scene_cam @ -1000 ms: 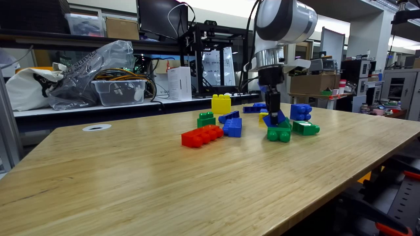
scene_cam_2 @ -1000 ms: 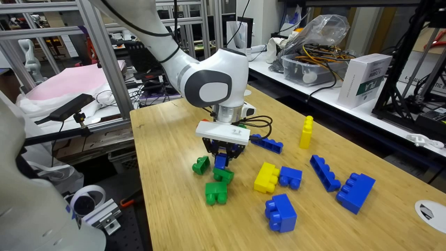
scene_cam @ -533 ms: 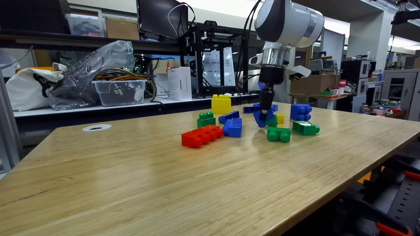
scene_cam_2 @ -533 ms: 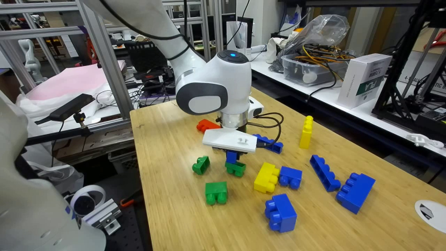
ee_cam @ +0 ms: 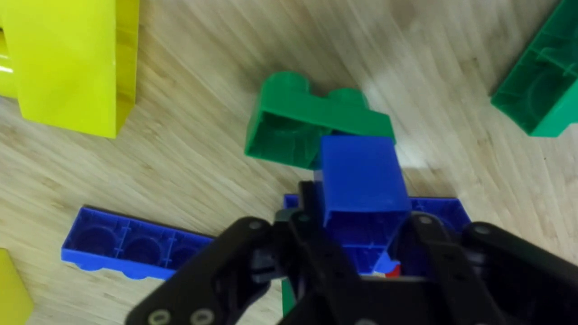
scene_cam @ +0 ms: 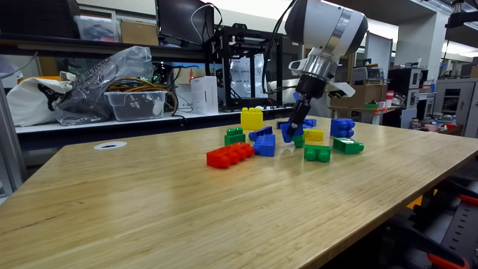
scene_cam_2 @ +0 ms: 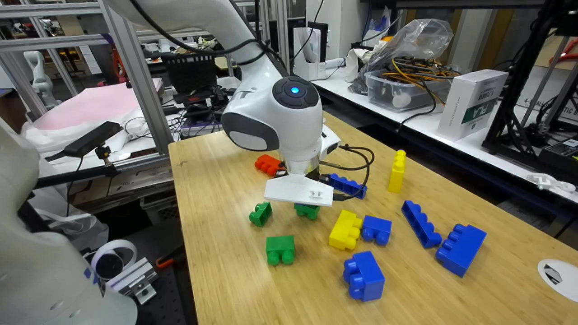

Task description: Separate the Legos that are joined together

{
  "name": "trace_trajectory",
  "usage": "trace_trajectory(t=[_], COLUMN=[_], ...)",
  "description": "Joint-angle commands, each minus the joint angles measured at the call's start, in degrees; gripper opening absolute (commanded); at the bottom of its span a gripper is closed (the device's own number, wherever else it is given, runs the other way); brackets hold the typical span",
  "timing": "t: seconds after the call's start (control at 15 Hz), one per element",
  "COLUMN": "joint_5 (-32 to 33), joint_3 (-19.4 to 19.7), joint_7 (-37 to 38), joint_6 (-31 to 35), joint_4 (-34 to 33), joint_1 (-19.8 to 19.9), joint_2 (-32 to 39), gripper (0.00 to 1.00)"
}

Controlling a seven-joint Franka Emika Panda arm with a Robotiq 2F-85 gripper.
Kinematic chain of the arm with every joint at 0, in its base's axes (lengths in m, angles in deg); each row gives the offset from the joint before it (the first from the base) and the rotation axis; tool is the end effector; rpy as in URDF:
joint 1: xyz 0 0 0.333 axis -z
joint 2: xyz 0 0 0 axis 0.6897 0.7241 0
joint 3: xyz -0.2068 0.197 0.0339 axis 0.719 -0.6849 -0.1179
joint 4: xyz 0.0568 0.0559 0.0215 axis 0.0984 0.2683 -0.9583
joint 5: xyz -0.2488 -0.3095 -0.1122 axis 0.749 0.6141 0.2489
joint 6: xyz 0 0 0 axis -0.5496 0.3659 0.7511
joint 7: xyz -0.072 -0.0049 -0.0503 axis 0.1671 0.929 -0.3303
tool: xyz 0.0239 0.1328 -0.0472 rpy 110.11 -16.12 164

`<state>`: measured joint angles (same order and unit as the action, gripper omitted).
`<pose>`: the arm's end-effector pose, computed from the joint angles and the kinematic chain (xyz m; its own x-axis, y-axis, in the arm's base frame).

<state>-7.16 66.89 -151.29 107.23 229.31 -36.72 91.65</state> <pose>0.4742 -0.0146 0.1455 0.6316 0.6688 0.3922 0.7363 -0.6758 -0.0333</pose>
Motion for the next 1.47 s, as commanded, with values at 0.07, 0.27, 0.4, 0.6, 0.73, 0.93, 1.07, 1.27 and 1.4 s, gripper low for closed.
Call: trace_trajectory(t=[0.07,0.27,0.4,0.6,0.73,0.93,1.07,1.27,1.4], joint_5=[-5.3,-2.7,-1.3,1.8,4.3,7.3,8.1,8.2,7.4], joint_3=[1.0,3.6,8.3,11.7,13.1,13.9,14.0,14.1,14.3], joint_7=[-13.7,-18.0,-20.2,-21.8,-21.6,-21.0,-20.5,-19.6,-18.6], joint_6=[-15.5,-27.7,-36.3,-48.6,-56.5,-66.5,-70.4,-71.4,-67.2], joint_4=[-2.3,-3.8,-5.1,-7.8,-10.1,-13.6,-15.5,-16.8,-16.1], joint_1=[4.5,7.4,6.0,6.2,6.4,6.4,6.3,5.7,4.9], joint_2=[0.1,1.2,2.1,4.2,6.1,9.0,10.7,12.0,11.2], gripper=[0.11,0.11,0.11,0.11,0.11,0.11,0.11,0.11,0.11])
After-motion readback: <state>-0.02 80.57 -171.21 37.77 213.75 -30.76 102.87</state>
